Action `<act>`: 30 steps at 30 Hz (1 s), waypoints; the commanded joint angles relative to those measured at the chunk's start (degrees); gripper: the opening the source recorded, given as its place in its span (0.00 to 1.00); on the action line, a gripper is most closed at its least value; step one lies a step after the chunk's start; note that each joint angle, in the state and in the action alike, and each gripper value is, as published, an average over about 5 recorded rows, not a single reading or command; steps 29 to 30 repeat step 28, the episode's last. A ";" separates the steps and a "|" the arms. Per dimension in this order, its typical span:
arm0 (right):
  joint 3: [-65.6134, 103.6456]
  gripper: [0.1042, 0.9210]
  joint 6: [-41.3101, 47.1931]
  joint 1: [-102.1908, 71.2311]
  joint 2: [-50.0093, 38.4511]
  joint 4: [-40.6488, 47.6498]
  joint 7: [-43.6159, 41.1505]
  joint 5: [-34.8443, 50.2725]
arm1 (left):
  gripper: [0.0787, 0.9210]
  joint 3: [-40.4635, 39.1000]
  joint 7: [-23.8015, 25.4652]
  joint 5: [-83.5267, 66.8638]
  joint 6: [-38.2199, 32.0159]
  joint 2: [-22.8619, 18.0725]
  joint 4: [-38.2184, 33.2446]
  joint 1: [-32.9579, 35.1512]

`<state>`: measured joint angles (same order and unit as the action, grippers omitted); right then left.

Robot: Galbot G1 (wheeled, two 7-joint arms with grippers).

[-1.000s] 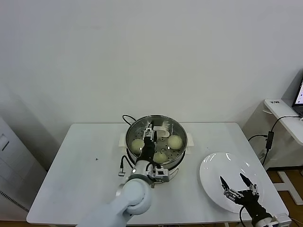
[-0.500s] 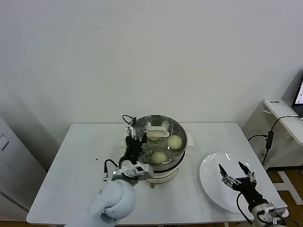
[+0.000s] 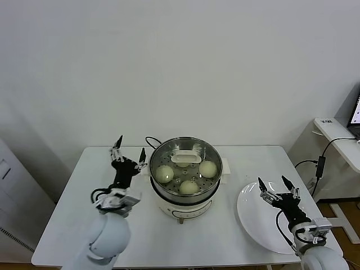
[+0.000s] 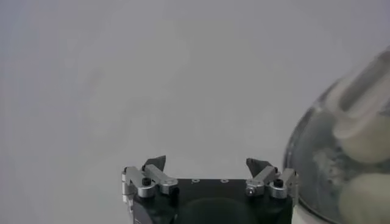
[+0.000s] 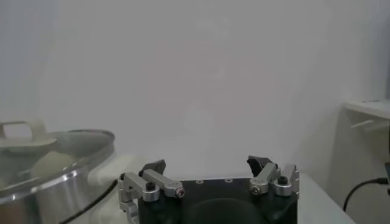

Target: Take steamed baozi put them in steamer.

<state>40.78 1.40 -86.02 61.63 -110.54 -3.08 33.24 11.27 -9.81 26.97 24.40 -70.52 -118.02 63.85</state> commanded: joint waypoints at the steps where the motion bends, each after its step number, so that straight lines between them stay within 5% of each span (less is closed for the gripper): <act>1: -1.98 0.88 -0.15 3.32 0.14 1.20 1.31 -0.48 | 0.88 17.64 2.33 -16.09 -29.12 -3.44 0.03 13.88; 17: -1.71 0.88 -2.08 2.24 2.39 1.79 -1.01 -2.52 | 0.88 19.62 9.52 -29.15 -32.41 -4.53 2.95 20.97; 30: -2.30 0.88 -2.58 1.84 3.49 2.28 -2.02 -3.15 | 0.88 19.99 10.10 -30.44 -34.91 -4.77 3.86 22.66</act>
